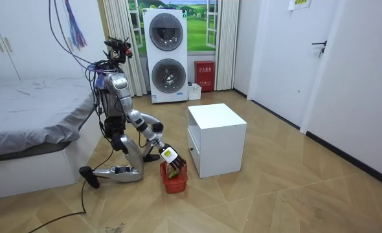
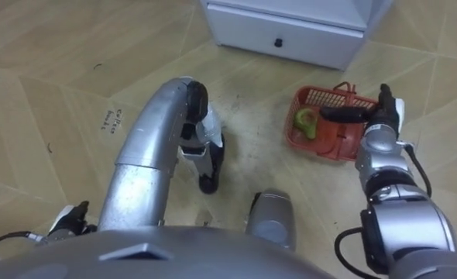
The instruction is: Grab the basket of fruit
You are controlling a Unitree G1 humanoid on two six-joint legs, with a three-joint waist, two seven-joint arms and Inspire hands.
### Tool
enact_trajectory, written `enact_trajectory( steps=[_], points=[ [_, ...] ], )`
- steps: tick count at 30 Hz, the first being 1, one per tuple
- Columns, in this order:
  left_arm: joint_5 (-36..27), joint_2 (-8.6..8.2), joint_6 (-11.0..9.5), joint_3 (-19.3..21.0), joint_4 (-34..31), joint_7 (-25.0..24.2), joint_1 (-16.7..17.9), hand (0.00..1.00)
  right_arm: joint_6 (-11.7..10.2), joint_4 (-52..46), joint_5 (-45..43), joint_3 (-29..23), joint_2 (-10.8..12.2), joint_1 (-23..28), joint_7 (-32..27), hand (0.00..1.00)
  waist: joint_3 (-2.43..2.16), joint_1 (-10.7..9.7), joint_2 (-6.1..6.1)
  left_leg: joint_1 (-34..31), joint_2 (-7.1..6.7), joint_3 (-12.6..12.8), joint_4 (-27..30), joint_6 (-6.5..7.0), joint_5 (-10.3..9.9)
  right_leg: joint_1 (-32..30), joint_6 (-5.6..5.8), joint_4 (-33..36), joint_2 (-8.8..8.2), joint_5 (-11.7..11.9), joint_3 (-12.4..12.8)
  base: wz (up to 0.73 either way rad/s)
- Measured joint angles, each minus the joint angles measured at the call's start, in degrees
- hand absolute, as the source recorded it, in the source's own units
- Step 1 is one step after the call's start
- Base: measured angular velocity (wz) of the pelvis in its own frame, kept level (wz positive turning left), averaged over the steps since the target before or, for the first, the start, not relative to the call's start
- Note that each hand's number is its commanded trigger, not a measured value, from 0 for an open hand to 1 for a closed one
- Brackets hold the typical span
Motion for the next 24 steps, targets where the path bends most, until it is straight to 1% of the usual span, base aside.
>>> enact_trajectory(
  steps=[3, 6, 12, 13, 14, 15, 16, 20, 24],
  points=[
    [-0.1, -0.04, 0.2, -0.8, 0.0, -0.1, -0.1, 0.00, 0.0, 1.6, -0.6, 0.1, 0.0, -0.2, 1.1, 0.00, 0.15, 0.2, 0.31, -0.1, -0.08, 0.0, 0.0, -0.01, 0.0, 0.0, 0.03, -0.1, -0.06, 0.0, -0.1, 0.02],
    [-0.1, -0.07, 0.2, -0.8, 0.2, -0.8, -0.1, 0.00, 0.0, 2.9, -1.9, 0.7, 0.0, -0.3, 1.7, 0.00, 0.06, 0.3, 0.63, -0.7, -0.11, 0.0, -0.3, -0.28, 0.2, -0.8, 0.07, 0.0, -0.12, 0.0, -0.2, 0.02],
    [0.0, -0.37, 0.3, -0.8, 0.1, -1.5, -0.2, 0.00, 0.0, 5.7, -1.8, 1.1, 0.0, -1.3, 2.6, 0.00, 0.05, 0.7, 0.85, -0.9, -0.10, 0.0, -0.4, -0.27, 0.3, -1.0, 0.20, -0.1, -0.10, -0.1, -0.3, 0.02],
    [0.0, -0.37, 0.3, -0.8, 0.1, -1.5, -0.2, 0.00, 0.0, 6.0, -1.7, 1.1, 0.0, -1.3, 2.8, 0.13, 0.08, 0.8, 0.97, -0.9, -0.10, 0.0, -0.4, -0.31, 0.3, -1.0, 0.20, -0.1, -0.10, -0.1, -0.4, 0.00],
    [0.0, -0.38, 0.3, -1.0, 0.1, -1.5, -0.2, 0.00, 0.1, 6.4, -1.5, 1.2, 0.0, -1.2, 3.0, 0.24, 0.10, 0.9, 1.13, -0.9, -0.09, 0.0, -0.4, -0.32, 0.4, -0.9, 0.19, 0.0, -0.12, -0.1, -0.5, 0.00],
    [0.0, -0.38, 0.3, -1.2, 0.1, -1.5, -0.2, 0.00, 0.1, 6.4, -1.3, 1.2, 0.0, -1.1, 3.1, 0.57, 0.09, 1.0, 1.17, -0.9, -0.09, 0.0, -0.4, -0.33, 0.4, -0.9, 0.19, 0.0, -0.14, -0.1, -0.5, 0.00],
    [0.0, -0.39, 0.3, -1.9, 0.1, -1.5, -0.2, 0.00, 0.3, 6.5, -0.9, 1.4, 0.0, -0.9, 3.3, 1.00, 0.07, 1.2, 1.29, -0.9, -0.09, 0.0, -0.4, -0.33, 0.4, -0.9, 0.18, 0.0, -0.22, -0.1, -0.5, 0.00],
    [0.0, -0.58, 0.3, -1.9, 0.1, -1.6, -0.2, 0.00, 0.6, 6.7, 0.5, 2.3, 0.0, -0.8, 4.0, 1.00, 0.06, 1.2, 1.36, -0.9, -0.14, 0.4, -0.7, -0.36, 0.4, -1.1, 0.18, 0.0, -0.85, -0.1, -0.5, 0.00],
    [0.0, -0.61, 0.3, -1.9, 0.1, -2.4, -0.2, 0.00, 0.9, 7.1, 0.5, 2.5, 0.0, -0.8, 5.4, 1.00, 0.03, 1.3, 1.40, -0.9, -0.10, 0.5, -0.8, -0.36, 0.4, -1.3, 0.19, 0.0, -0.90, -0.1, -0.4, 0.00]
  ],
)
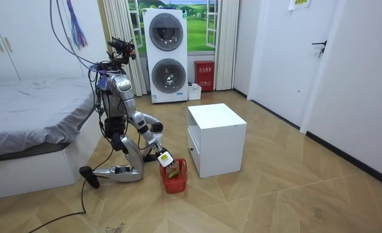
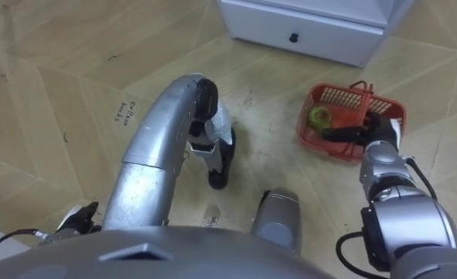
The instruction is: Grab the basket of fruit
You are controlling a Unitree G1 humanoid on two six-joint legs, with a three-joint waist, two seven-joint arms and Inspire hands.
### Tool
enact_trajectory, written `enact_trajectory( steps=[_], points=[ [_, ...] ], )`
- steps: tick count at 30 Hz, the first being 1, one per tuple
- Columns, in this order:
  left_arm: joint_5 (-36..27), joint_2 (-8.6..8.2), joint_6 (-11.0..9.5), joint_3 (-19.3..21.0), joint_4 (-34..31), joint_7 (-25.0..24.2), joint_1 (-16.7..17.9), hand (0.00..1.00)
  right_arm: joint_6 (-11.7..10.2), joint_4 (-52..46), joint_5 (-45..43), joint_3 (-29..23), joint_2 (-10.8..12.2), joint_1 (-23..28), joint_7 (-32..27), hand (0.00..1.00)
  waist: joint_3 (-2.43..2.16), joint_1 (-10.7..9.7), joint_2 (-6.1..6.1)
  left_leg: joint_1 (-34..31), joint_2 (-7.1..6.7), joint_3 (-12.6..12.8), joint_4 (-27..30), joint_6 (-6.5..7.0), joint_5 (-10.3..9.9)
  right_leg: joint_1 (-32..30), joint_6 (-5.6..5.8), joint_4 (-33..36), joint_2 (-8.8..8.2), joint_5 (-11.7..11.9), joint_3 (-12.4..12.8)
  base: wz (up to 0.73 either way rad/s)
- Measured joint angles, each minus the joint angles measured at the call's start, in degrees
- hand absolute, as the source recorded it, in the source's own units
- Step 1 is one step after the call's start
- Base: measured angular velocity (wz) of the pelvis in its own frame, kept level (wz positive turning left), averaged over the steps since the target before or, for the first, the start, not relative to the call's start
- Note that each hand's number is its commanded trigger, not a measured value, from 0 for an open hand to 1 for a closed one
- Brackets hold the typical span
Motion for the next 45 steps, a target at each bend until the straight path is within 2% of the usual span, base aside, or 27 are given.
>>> enact_trajectory(
  steps=[11, 18, 19, 28, 36, 39, 42, 45],
  points=[
    [-0.1, -0.41, 0.3, 0.0, 0.1, -1.0, 0.0, 0.00, 0.8, 0.3, 2.8, 0.8, 0.0, -0.5, 1.7, 1.00, -0.13, 0.6, 0.21, -0.3, 0.06, 0.1, 0.0, -0.01, 0.0, -0.6, 0.05, 0.2, 0.03, 0.0, 0.0, -0.01],
    [-2.1, -0.41, 0.5, 0.0, 0.1, -1.6, 0.0, 0.00, 0.8, -0.4, 4.5, 0.8, 0.0, -1.3, 1.7, 1.00, -0.03, 0.5, 0.05, -0.3, 0.03, 0.3, -0.2, -0.09, 0.1, -0.9, 0.07, 0.3, -0.04, 0.0, 0.7, 0.00],
    [-2.1, -0.41, 0.5, 0.0, 0.1, -1.7, 0.0, 0.00, 0.8, -0.7, 4.6, 0.8, -0.1, -1.3, 1.7, 1.00, 0.14, 0.5, -0.25, -0.3, 0.04, 0.3, -0.3, -0.14, 0.2, -0.8, 0.07, 0.3, -0.08, 0.0, 0.7, 0.00],
    [-2.2, -0.95, 1.3, 0.0, -0.3, -2.4, -0.1, 0.00, 0.8, -1.2, 7.0, 1.0, -0.2, -1.1, 1.2, 1.00, 0.40, 0.0, -0.86, 0.6, -0.15, 0.1, -0.2, -0.22, 0.2, 0.5, 0.08, 0.2, 0.01, 0.0, 0.6, 0.00],
    [-3.3, -1.04, 1.6, 0.0, -1.0, -2.4, -0.6, 0.00, 0.8, -1.6, 7.0, 1.3, -0.2, -0.9, 1.3, 1.00, 0.10, -1.1, -1.61, 0.8, -0.83, -0.3, 0.3, -0.14, 0.2, 1.2, -0.05, 0.3, 0.07, -0.1, 0.6, 0.00],
    [-3.3, -0.96, 1.6, 0.2, -1.4, -2.4, -1.7, 0.00, 0.8, -3.6, 7.0, 1.3, 0.0, -0.9, 1.1, 1.00, 0.42, -1.1, -2.70, 1.0, -0.93, -0.5, 0.5, -0.04, 0.2, 1.6, -0.27, 0.3, 0.18, -0.2, 0.8, -0.02],
    [-3.3, -0.88, 1.9, 1.7, -2.0, -2.4, -3.5, 0.00, 0.8, -8.1, 6.8, 1.4, 0.1, -1.0, -0.8, 1.00, 0.62, -1.6, -3.47, 1.2, -1.18, -1.8, 1.3, 0.01, 0.1, 3.1, -0.55, 0.2, 1.09, -0.3, 0.6, -0.06],
    [-3.3, -0.84, 2.1, 3.7, -1.9, -2.1, -5.0, 0.00, 0.8, -11.0, 6.5, 1.1, 0.2, -1.5, -2.2, 1.00, 0.56, -2.3, -4.07, 1.1, -1.91, -2.1, 1.6, 0.16, 0.0, 3.5, -0.46, 0.1, 1.12, -0.4, 0.6, 0.00]
  ],
)
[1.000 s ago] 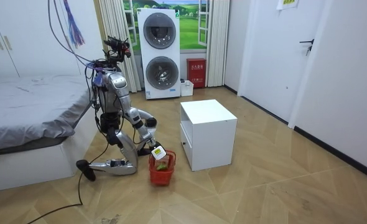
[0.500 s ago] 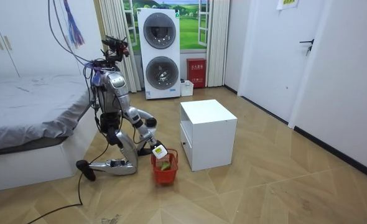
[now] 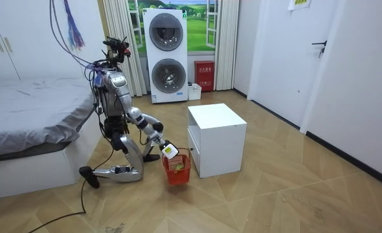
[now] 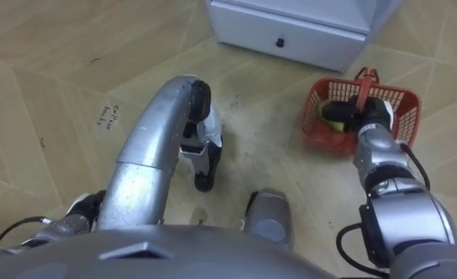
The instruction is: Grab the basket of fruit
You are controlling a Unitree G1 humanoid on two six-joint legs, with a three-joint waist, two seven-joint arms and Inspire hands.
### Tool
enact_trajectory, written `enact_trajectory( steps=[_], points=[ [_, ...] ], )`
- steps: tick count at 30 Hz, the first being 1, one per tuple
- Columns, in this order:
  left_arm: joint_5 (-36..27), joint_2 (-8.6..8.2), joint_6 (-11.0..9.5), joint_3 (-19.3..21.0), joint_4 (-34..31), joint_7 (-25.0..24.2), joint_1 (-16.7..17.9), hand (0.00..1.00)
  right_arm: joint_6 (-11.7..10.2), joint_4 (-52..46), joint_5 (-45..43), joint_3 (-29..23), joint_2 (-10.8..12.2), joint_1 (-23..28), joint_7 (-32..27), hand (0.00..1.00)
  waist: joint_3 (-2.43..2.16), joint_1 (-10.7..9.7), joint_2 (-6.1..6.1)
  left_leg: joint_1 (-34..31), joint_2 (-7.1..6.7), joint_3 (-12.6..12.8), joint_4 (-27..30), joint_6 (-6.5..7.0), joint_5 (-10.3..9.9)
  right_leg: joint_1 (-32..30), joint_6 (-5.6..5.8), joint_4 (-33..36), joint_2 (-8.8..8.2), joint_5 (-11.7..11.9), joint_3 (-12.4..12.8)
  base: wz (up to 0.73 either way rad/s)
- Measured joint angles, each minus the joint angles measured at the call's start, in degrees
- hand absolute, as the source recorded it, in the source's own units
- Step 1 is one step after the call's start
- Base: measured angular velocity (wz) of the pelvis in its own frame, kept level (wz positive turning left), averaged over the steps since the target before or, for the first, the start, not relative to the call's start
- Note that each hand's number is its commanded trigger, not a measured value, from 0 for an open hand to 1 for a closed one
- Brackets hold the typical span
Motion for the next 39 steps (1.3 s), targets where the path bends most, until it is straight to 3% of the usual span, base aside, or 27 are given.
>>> enact_trajectory(
  steps=[3, 6, 7, 8, 9, 10, 11, 12, 13, 14, 15, 16, 18, 19, 20, 21, 23, 24, 25, 27, 29, 32, 39],
  points=[
    [0.0, 0.38, 0.2, 1.9, -0.3, 0.2, -1.8, 0.00, 0.0, -3.3, -0.1, -0.3, 0.0, -1.1, -1.6, 1.00, -0.02, -0.7, -0.07, -0.1, 0.01, -0.5, 0.7, 0.79, -0.4, 0.3, 0.40, -0.4, 0.39, -0.2, 0.1, -0.04],
    [0.1, 1.57, 0.6, 2.6, -2.4, 0.3, -2.7, 0.00, 0.1, -5.8, -0.1, -0.4, -0.1, -1.9, -2.0, 1.00, -0.14, -0.6, 0.38, 0.6, 0.79, -0.5, 0.0, 2.26, -0.6, 1.5, 1.42, -4.3, 3.32, -2.9, 1.7, -0.06],
    [0.1, 1.28, 0.9, 2.9, -2.9, 0.4, -2.6, 0.00, 0.7, -6.9, 0.0, -0.4, -0.3, -2.2, -2.0, 1.00, -0.26, -0.5, 1.42, 2.0, 1.45, -0.6, -2.3, 2.87, -0.5, 1.5, 1.42, -8.2, 4.73, -3.0, 2.5, -0.31],
    [0.2, 0.79, 1.7, 3.2, -4.0, 0.3, -1.9, 0.00, 1.5, -8.2, 0.1, -0.4, -0.3, -2.4, -1.9, 1.00, -0.69, -0.3, 2.55, 4.4, 1.90, -1.1, -6.5, 3.06, -0.4, 1.5, 1.40, -14.5, 5.24, -2.9, 3.1, -0.41],
    [0.2, 0.65, 2.0, 3.6, -4.3, 0.3, -1.2, 0.00, 1.9, -9.0, 0.2, -0.4, -0.3, -2.3, -1.8, 1.00, -0.92, -0.3, 2.97, 5.8, 2.13, -1.2, -9.2, 3.08, -0.1, 1.8, 1.35, -18.7, 5.17, -2.9, 3.3, -0.57],
    [0.5, 0.65, 2.5, 5.2, -5.0, 0.4, 0.4, 0.00, 3.3, -11.6, 0.9, -0.4, -0.2, -1.8, -1.8, 1.00, -1.15, -0.3, 3.37, 9.8, 2.08, -1.3, -15.6, 3.03, 0.7, 3.6, 0.87, -28.3, 4.87, -2.5, 3.5, -0.56],
    [0.4, 0.69, 2.9, 7.6, -5.0, 0.7, 1.8, 0.00, 3.8, -15.1, 2.0, -0.5, -0.2, -0.6, -1.9, 1.00, -1.27, -0.4, 3.53, 14.2, 1.67, -1.3, -22.7, 2.96, 1.9, 5.8, 0.84, -38.3, 4.77, 0.1, 3.6, -0.61],
    [0.1, 0.80, 3.1, 9.8, -5.0, 1.2, 3.2, 0.00, 3.9, -17.5, 2.1, -0.6, -0.2, 0.4, -1.9, 1.00, -1.34, -0.7, 3.47, 19.1, 1.09, -1.0, -29.7, 3.16, 3.2, 7.6, 1.24, -46.2, 4.11, 5.5, 3.6, -0.43],
    [0.0, 0.93, 3.3, 10.3, -5.0, 1.4, 3.8, 0.00, 3.9, -18.1, 2.1, -0.7, -0.2, 0.8, -2.0, 1.00, -1.40, -0.8, 3.45, 21.5, 0.66, -0.9, -33.1, 3.33, 3.9, 8.3, 1.62, -49.4, 3.75, 9.0, 3.4, -0.32],
    [0.1, 1.25, 3.6, 10.6, -5.2, 2.1, 4.6, 0.00, 4.0, -21.0, 1.5, -1.9, -0.1, 2.8, -2.6, 1.00, -1.55, -0.9, 3.58, 26.1, 0.24, -0.8, -39.5, 3.73, 5.3, 9.2, 1.95, -54.3, 3.54, 17.5, 3.3, -0.29],
    [0.1, 1.73, 3.8, 11.1, -6.5, 2.6, 5.1, 0.00, 4.0, -24.4, 1.1, -2.8, 0.2, 4.2, -3.0, 1.00, -1.59, -0.9, 3.56, 30.6, -0.07, -0.9, -45.4, 3.83, 6.5, 8.5, 2.69, -56.2, 3.09, 24.1, 3.2, -0.35],
    [0.3, 1.97, 3.8, 11.1, -6.8, 2.9, 5.4, 0.00, 4.1, -25.5, 0.5, -2.8, 0.3, 4.6, -3.0, 1.00, -1.61, -0.9, 3.53, 32.8, -0.09, -0.8, -48.0, 3.76, 7.0, 7.5, 2.67, -56.2, 3.13, 24.6, 3.2, -0.44],
    [0.5, 2.04, 3.5, 11.8, -6.7, 4.4, 5.2, 0.00, 5.1, -27.8, -2.0, -2.5, 0.4, 5.7, -2.7, 1.00, -1.69, -0.7, 3.67, 39.4, -0.04, -0.9, -55.1, 3.61, 8.4, 3.8, 2.77, -54.2, 3.25, 22.5, 2.6, -0.40],
    [0.8, 1.82, 3.3, 12.8, -7.0, 5.1, 5.3, 0.00, 5.8, -29.8, -3.0, -2.5, 0.3, 6.7, -2.7, 1.00, -2.04, -0.6, 3.97, 44.0, 0.21, -1.1, -59.6, 3.28, 9.3, 1.4, 2.48, -54.5, 3.40, 19.8, 2.0, -0.42],
    [0.8, 1.85, 2.9, 13.0, -7.0, 5.9, 5.4, 0.00, 5.9, -31.6, -3.2, -2.6, 0.3, 7.6, -2.7, 1.00, -2.21, -0.9, 4.18, 48.2, 0.74, -1.3, -63.6, 2.86, 10.1, 0.0, 2.61, -57.5, 3.48, 17.3, 1.4, -0.42],
    [0.8, 1.85, 2.8, 13.0, -7.1, 6.5, 5.4, 0.00, 6.0, -32.6, -3.2, -2.6, 0.3, 8.0, -2.8, 1.00, -2.26, -0.9, 4.18, 50.2, 1.01, -1.5, -65.4, 2.58, 10.5, -0.7, 2.72, -59.7, 3.50, 16.5, 1.3, -0.28],
    [0.7, 1.19, 2.4, 13.1, -7.4, 8.3, 5.4, 0.00, 6.1, -34.7, -3.3, -2.7, 0.3, 9.0, -3.1, 1.00, -2.45, -1.8, 3.87, 56.5, 2.27, -2.7, -70.2, 1.53, 11.7, -1.0, 3.14, -73.6, 2.89, 15.7, -0.7, -0.14],
    [0.4, 0.92, 2.3, 13.1, -8.6, 8.5, 6.0, 0.00, 6.0, -36.3, -3.3, -2.7, 0.3, 9.5, -3.9, 1.00, -2.87, -1.9, 3.16, 58.0, 2.74, -2.8, -70.7, 1.32, 11.8, -0.6, 2.78, -83.2, 2.79, 16.8, -2.2, -0.04],
    [0.0, 0.78, 2.3, 13.1, -9.4, 8.6, 6.3, 0.00, 5.9, -37.4, -3.3, -2.8, 0.3, 9.7, -4.2, 1.00, -2.91, -2.1, 2.80, 58.4, 2.89, -2.8, -70.4, 1.29, 11.8, -0.2, 2.98, -87.4, 2.84, 17.8, -2.5, 0.08],
    [0.4, -0.78, 2.1, 14.0, -10.9, 8.8, 7.6, 0.00, 5.0, -40.6, -3.1, -3.2, 0.3, 10.8, -4.8, 1.00, -3.19, -1.7, 2.98, 62.0, 3.99, -4.2, -73.7, -0.63, 12.9, 4.6, 2.17, -94.4, 4.93, 20.7, -5.0, -0.05],
    [1.6, -1.13, 1.6, 14.8, -11.3, 9.4, 9.1, 0.00, 4.7, -45.1, -2.2, -3.2, 0.3, 12.2, -4.9, 1.00, -3.32, -1.2, 3.12, 65.4, 4.74, -4.9, -79.1, -2.26, 14.0, 8.6, 1.39, -100.5, 6.76, 23.3, -6.1, -0.18],
    [4.3, -1.14, 2.3, 16.4, -11.5, 10.9, 11.7, 0.00, 3.7, -49.2, -2.6, -3.2, 1.0, 14.4, -4.4, 1.00, -3.33, -1.0, 2.66, 69.1, 5.30, -5.6, -83.1, -3.03, 15.0, 13.2, 1.03, -105.9, 8.04, 24.7, -6.9, 0.06],
    [11.0, -1.48, 4.6, 17.8, -12.2, 9.6, 15.8, 0.00, 4.0, -55.9, -4.9, -3.2, 2.3, 13.6, -3.9, 1.00, -3.42, -0.5, 2.47, 72.3, 5.83, -6.3, -84.9, -3.34, 15.2, 17.8, 0.65, -109.9, 9.00, 25.1, -7.1, 0.05]
  ],
)
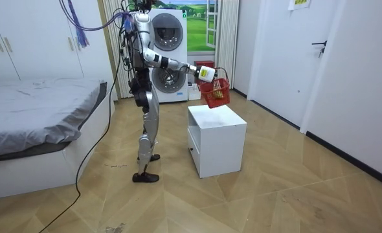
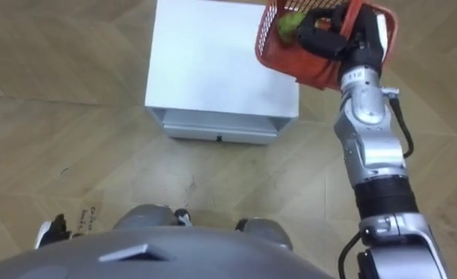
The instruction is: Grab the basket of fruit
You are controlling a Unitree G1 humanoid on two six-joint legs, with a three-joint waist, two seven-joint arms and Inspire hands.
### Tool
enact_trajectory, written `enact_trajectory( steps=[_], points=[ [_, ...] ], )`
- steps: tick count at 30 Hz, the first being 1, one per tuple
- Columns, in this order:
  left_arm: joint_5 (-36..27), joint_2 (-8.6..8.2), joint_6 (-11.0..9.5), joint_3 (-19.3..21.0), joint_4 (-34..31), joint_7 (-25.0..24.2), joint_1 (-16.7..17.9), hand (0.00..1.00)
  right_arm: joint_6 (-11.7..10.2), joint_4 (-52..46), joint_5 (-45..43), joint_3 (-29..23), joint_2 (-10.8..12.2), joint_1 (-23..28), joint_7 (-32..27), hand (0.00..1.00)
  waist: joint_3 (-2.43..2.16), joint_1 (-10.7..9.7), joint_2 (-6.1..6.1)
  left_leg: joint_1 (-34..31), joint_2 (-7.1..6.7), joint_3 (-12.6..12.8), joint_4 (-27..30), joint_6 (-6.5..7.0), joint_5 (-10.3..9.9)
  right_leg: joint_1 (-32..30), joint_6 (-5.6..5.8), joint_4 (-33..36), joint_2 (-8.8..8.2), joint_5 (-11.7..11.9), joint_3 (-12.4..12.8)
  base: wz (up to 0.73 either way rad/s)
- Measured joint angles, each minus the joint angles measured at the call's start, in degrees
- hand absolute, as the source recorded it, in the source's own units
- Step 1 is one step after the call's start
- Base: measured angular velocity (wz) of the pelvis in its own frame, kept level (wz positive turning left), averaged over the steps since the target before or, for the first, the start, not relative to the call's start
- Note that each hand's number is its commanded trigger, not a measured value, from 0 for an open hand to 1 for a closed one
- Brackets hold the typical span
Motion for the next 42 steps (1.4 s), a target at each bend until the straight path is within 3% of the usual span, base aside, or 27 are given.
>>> enact_trajectory(
  steps=[5, 16, 23, 31, 37, 42],
  points=[
    [3.1, -0.46, 0.7, 1.3, -1.4, -1.3, 0.1, 0.00, 0.0, -2.4, -3.9, 0.0, 0.0, -0.5, 1.8, 1.00, -0.05, 0.0, -0.55, 1.0, -0.10, -1.6, 0.0, -0.01, 0.0, 2.4, -0.03, -1.5, 0.22, 0.1, -0.9, 0.15],
    [4.3, -1.31, 2.8, 1.3, -1.5, -1.7, 0.3, 0.00, 0.3, -3.1, -5.1, 1.4, 0.4, -0.5, 4.0, 1.00, 0.40, 0.9, 0.13, 2.5, -0.26, -3.1, -1.6, -0.67, 0.4, 4.0, -0.03, -2.4, 0.34, 0.1, -2.9, 0.06],
    [4.3, -1.29, 3.1, 0.9, -1.4, -1.6, 0.3, 0.00, 1.2, 3.1, -3.7, 5.2, 0.7, -1.4, 5.8, 1.00, 0.41, 3.6, 0.03, 0.9, -0.58, -4.3, -1.8, -1.11, 0.7, 2.9, -0.04, -2.3, 0.47, 0.1, -4.2, 0.09],
    [4.2, -1.23, 3.9, 0.7, -1.5, -2.8, 0.3, 0.00, 1.9, 9.9, -1.8, 5.5, 3.1, -5.6, 5.6, 1.00, 0.55, 4.6, 0.33, -2.2, -0.96, -6.6, -1.4, -1.36, 0.9, 1.0, -0.25, -2.3, 0.34, 0.2, -7.2, 0.17],
    [5.3, -1.20, 3.9, 0.7, -1.4, -4.2, 0.3, 0.00, 1.9, 15.1, -1.0, 7.5, 4.0, -6.6, 5.8, 1.00, 0.89, 6.2, 0.98, -2.8, -1.03, -7.6, -1.4, -1.37, 0.9, 0.5, -0.25, -2.3, 0.28, 0.2, -8.6, 0.08],
    [6.5, -1.21, 4.0, 0.8, -1.3, -5.2, 0.4, 0.00, 1.8, 18.1, 0.6, 7.5, 5.0, -7.1, 5.8, 1.00, 0.80, 6.7, 2.02, -2.9, -0.99, -8.0, -1.5, -1.37, 0.9, 0.2, -0.25, -2.2, 0.27, 0.2, -8.8, 0.01]
  ],
)
